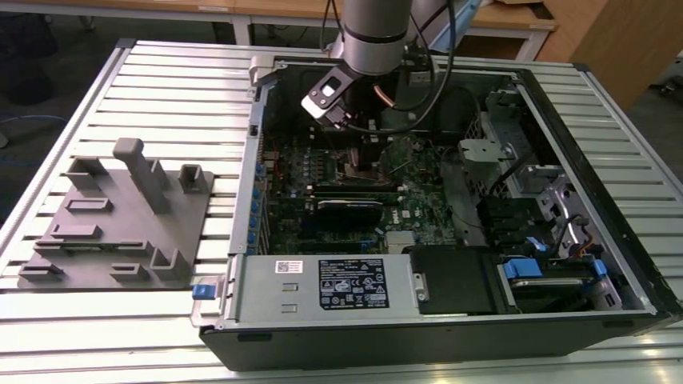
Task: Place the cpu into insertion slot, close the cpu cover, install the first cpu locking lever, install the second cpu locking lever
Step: 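Place the cpu into insertion slot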
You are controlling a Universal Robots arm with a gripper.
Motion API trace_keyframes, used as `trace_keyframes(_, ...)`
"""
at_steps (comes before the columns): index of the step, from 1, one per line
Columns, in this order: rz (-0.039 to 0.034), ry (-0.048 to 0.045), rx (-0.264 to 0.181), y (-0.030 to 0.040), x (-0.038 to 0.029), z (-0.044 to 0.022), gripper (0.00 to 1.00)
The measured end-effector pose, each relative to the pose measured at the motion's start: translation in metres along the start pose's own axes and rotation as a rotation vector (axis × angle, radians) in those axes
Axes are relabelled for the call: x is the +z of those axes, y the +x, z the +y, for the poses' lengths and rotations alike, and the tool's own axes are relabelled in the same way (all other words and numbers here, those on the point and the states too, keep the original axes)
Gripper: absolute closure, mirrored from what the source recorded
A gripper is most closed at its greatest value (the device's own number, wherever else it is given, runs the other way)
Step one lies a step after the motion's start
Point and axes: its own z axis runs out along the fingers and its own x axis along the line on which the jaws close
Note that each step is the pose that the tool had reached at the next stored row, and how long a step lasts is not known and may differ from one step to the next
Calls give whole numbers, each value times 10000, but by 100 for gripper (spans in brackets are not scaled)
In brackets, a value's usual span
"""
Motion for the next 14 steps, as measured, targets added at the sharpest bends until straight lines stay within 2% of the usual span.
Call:
trace_keyframes(3,0,-31,-18,0,14,0,46)
trace_keyframes(6,-4,-177,-69,1,30,-2,46)
trace_keyframes(8,-7,-236,-79,1,39,-7,46)
trace_keyframes(14,-8,-244,-80,6,54,-25,46)
